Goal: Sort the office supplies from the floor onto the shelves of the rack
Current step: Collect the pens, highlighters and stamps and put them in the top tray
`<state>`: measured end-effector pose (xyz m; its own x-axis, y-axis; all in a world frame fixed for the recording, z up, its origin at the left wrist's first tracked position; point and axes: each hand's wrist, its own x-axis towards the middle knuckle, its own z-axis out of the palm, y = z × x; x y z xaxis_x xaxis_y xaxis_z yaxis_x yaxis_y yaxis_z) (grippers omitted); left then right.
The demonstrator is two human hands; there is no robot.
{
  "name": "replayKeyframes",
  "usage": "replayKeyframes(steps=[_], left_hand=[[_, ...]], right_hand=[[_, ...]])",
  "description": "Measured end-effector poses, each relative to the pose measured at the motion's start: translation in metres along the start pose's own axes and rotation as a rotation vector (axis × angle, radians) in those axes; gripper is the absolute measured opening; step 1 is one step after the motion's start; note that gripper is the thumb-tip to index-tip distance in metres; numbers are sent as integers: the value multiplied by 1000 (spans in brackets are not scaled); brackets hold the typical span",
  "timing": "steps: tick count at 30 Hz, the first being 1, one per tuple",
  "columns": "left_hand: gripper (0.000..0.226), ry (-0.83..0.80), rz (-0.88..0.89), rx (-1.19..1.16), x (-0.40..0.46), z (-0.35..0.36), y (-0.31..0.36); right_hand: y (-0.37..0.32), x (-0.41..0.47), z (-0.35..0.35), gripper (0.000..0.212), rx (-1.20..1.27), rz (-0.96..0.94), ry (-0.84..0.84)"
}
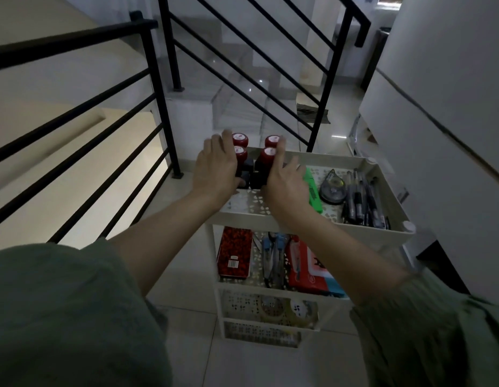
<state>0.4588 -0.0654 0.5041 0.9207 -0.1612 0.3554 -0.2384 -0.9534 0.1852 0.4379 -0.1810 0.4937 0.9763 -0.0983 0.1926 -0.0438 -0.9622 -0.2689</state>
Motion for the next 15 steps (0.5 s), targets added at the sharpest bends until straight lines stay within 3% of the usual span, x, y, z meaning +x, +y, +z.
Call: replayKeyframes(steps=[5, 7, 10, 12, 13, 15], left_hand=[[84, 358, 15, -194, -53, -26, 0], [76, 424, -13, -291, -102, -30, -6], [71, 297, -174, -470, -187, -17, -27], [68, 181, -341, -546, -254, 1, -43], [67, 113, -437, -568, -287, 12, -50], [63, -48, -621, -560, -350, 31, -58]], right_hand=[[0, -55, -36, 92, 100, 25, 35], [6, -96, -42, 89, 179, -4, 27], [27, -155, -21, 84, 410, 49, 7], [43, -198, 10, 67, 598, 105, -35], [51, -220, 27, 58, 650, 158, -107], [64, -267, 62, 65, 621, 309, -328]])
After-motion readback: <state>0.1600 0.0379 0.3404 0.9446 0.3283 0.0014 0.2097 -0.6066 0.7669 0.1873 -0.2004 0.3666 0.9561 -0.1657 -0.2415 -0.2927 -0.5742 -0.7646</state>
